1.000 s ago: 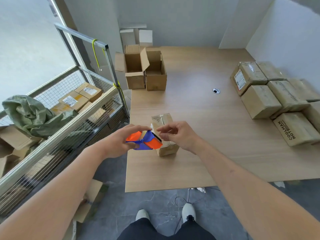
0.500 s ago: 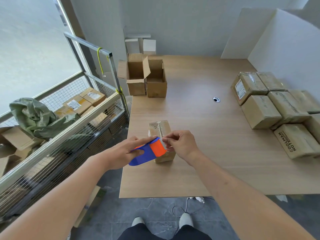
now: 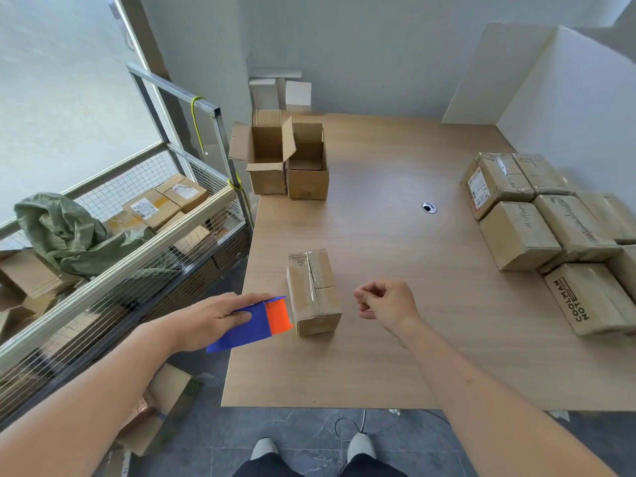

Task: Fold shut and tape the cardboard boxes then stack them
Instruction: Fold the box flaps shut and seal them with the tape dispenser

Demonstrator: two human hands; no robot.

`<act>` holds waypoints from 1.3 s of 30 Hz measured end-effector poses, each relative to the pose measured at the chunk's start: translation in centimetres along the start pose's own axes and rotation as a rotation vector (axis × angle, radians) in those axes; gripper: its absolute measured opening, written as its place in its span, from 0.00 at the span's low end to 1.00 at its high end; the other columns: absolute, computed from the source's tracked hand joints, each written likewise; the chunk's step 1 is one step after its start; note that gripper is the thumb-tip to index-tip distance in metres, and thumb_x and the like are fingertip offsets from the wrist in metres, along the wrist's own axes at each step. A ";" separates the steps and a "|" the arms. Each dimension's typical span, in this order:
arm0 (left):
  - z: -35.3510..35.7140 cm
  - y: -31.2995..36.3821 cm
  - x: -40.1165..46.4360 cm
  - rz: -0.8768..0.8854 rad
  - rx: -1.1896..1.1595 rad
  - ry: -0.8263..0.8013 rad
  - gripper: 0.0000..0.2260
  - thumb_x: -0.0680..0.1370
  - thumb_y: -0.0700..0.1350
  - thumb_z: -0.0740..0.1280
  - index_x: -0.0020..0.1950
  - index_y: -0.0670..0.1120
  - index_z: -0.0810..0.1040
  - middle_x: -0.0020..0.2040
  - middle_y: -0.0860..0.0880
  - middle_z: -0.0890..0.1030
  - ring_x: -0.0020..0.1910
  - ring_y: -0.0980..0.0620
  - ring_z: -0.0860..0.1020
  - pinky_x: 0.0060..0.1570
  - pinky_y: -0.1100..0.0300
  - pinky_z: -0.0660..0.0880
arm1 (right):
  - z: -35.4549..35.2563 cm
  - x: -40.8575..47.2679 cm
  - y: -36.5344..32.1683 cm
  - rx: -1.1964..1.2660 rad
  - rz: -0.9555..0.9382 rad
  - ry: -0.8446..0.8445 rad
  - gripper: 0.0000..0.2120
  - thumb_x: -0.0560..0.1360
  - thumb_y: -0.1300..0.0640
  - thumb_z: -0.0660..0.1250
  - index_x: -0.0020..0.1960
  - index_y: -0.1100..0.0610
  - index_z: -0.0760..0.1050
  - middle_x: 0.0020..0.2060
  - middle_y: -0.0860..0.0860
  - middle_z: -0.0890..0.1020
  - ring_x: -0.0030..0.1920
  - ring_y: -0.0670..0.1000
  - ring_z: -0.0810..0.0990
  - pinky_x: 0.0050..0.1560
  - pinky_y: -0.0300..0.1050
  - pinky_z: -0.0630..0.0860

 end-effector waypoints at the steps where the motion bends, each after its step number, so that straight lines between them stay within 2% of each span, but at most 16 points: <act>1: 0.2 -0.2 0.2 -0.014 -0.004 -0.005 0.21 0.87 0.54 0.56 0.73 0.79 0.59 0.62 0.56 0.75 0.60 0.53 0.75 0.65 0.46 0.69 | 0.3 0.2 0.6 -0.014 0.014 -0.012 0.07 0.75 0.67 0.74 0.39 0.59 0.84 0.30 0.52 0.83 0.31 0.48 0.81 0.36 0.45 0.83; 5: 1.5 -1.0 1.4 -0.063 -0.020 -0.031 0.21 0.87 0.54 0.56 0.70 0.81 0.60 0.69 0.57 0.73 0.66 0.54 0.72 0.70 0.47 0.66 | 1.0 1.4 2.9 -0.047 0.066 -0.021 0.09 0.74 0.66 0.75 0.38 0.57 0.85 0.28 0.50 0.82 0.30 0.48 0.80 0.36 0.46 0.84; 10: 2.8 -2.3 2.9 -0.122 0.027 -0.057 0.21 0.87 0.53 0.55 0.71 0.80 0.60 0.65 0.56 0.74 0.64 0.53 0.73 0.68 0.49 0.66 | 2.3 2.6 5.6 -0.067 0.118 -0.047 0.09 0.74 0.66 0.76 0.37 0.57 0.85 0.29 0.52 0.82 0.30 0.49 0.80 0.36 0.48 0.84; 14: 3.3 -3.2 3.7 -0.151 0.043 -0.042 0.21 0.87 0.53 0.54 0.71 0.79 0.60 0.56 0.55 0.74 0.55 0.56 0.74 0.57 0.56 0.68 | 3.1 3.2 6.8 -0.042 0.133 -0.050 0.08 0.74 0.67 0.75 0.38 0.58 0.85 0.31 0.54 0.83 0.31 0.50 0.79 0.39 0.52 0.86; 17: 3.6 -3.4 4.3 -0.152 0.036 -0.027 0.21 0.86 0.53 0.55 0.72 0.79 0.59 0.53 0.60 0.73 0.52 0.60 0.74 0.50 0.63 0.65 | 3.2 3.8 7.4 -0.044 0.124 -0.059 0.08 0.74 0.65 0.75 0.38 0.56 0.85 0.33 0.54 0.85 0.33 0.50 0.82 0.40 0.51 0.86; 19: 3.7 -3.6 4.7 -0.161 0.053 -0.025 0.21 0.86 0.53 0.55 0.72 0.79 0.59 0.52 0.61 0.72 0.52 0.60 0.73 0.48 0.64 0.64 | 3.4 4.1 7.7 -0.065 0.117 -0.089 0.07 0.74 0.63 0.76 0.38 0.54 0.86 0.35 0.53 0.86 0.36 0.50 0.83 0.41 0.50 0.86; 21: 3.8 -3.7 5.0 -0.170 0.079 -0.027 0.21 0.86 0.54 0.55 0.71 0.80 0.58 0.52 0.61 0.72 0.51 0.60 0.73 0.48 0.63 0.65 | 3.7 4.2 7.8 -0.086 0.105 -0.108 0.06 0.74 0.60 0.77 0.39 0.52 0.86 0.36 0.51 0.86 0.39 0.50 0.85 0.41 0.48 0.85; 23: 4.0 -3.5 5.4 -0.180 0.107 -0.035 0.21 0.86 0.54 0.54 0.73 0.78 0.57 0.51 0.60 0.71 0.50 0.59 0.73 0.49 0.57 0.66 | 3.9 4.2 7.8 -0.103 0.096 -0.106 0.06 0.73 0.57 0.78 0.39 0.48 0.86 0.36 0.48 0.87 0.42 0.52 0.86 0.41 0.47 0.85; 26: 4.1 -3.1 5.9 -0.187 0.128 -0.037 0.21 0.86 0.55 0.53 0.75 0.76 0.56 0.53 0.56 0.72 0.52 0.57 0.73 0.54 0.53 0.68 | 3.8 4.3 7.9 -0.132 0.076 -0.109 0.05 0.73 0.53 0.78 0.41 0.43 0.86 0.37 0.44 0.87 0.43 0.54 0.87 0.39 0.47 0.84; 28: 4.1 -2.9 6.2 -0.176 0.137 -0.032 0.21 0.86 0.55 0.53 0.75 0.77 0.56 0.55 0.55 0.73 0.54 0.55 0.73 0.56 0.51 0.69 | 3.9 4.5 8.1 -0.147 0.075 -0.132 0.03 0.74 0.50 0.77 0.46 0.41 0.86 0.41 0.44 0.88 0.46 0.54 0.87 0.43 0.52 0.85; 29: 4.1 -2.8 6.2 -0.170 0.143 -0.028 0.21 0.86 0.55 0.53 0.75 0.77 0.55 0.56 0.55 0.73 0.54 0.55 0.73 0.56 0.51 0.69 | 4.0 4.5 8.1 -0.178 0.069 -0.155 0.06 0.75 0.47 0.75 0.52 0.41 0.86 0.47 0.43 0.87 0.51 0.53 0.86 0.48 0.54 0.85; 30: 4.0 -2.8 6.2 -0.166 0.148 -0.028 0.21 0.86 0.54 0.53 0.75 0.77 0.55 0.55 0.55 0.73 0.54 0.55 0.73 0.57 0.51 0.69 | 4.2 4.6 8.3 -0.243 0.073 -0.200 0.15 0.76 0.43 0.73 0.62 0.42 0.82 0.56 0.41 0.85 0.58 0.51 0.83 0.55 0.56 0.83; 32: 4.0 -3.0 6.2 -0.161 0.142 -0.026 0.22 0.86 0.55 0.53 0.74 0.79 0.54 0.54 0.55 0.73 0.53 0.55 0.73 0.56 0.51 0.69 | 4.3 4.6 8.4 -0.367 0.091 -0.244 0.30 0.80 0.39 0.66 0.78 0.46 0.66 0.70 0.41 0.74 0.69 0.51 0.75 0.66 0.57 0.76; 34: 4.1 -3.2 6.1 -0.157 0.127 -0.020 0.22 0.86 0.55 0.53 0.72 0.80 0.54 0.54 0.56 0.73 0.53 0.55 0.73 0.56 0.51 0.69 | 4.4 4.8 7.0 -0.449 -0.060 -0.194 0.29 0.83 0.43 0.60 0.81 0.50 0.60 0.76 0.45 0.69 0.74 0.51 0.70 0.74 0.53 0.68; 36: 4.3 -3.0 6.2 -0.149 0.109 -0.009 0.22 0.86 0.55 0.54 0.71 0.82 0.53 0.54 0.57 0.73 0.54 0.55 0.73 0.57 0.51 0.70 | 5.7 4.0 4.1 -0.620 -0.364 -0.151 0.28 0.84 0.44 0.57 0.82 0.51 0.58 0.80 0.48 0.62 0.79 0.50 0.61 0.78 0.47 0.58; 39: 4.6 -2.8 6.4 -0.137 0.088 0.001 0.23 0.86 0.55 0.54 0.70 0.83 0.53 0.54 0.56 0.74 0.54 0.55 0.73 0.59 0.50 0.70 | 10.6 1.9 1.7 -0.942 -0.771 -0.278 0.35 0.82 0.36 0.53 0.84 0.48 0.50 0.83 0.48 0.48 0.83 0.51 0.46 0.81 0.49 0.45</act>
Point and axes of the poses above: each hand's wrist, its own x-axis towards the middle knuckle, its own z-axis out of the palm, y = z × x, the point moved 8 cm from there along x, towards the middle knuckle
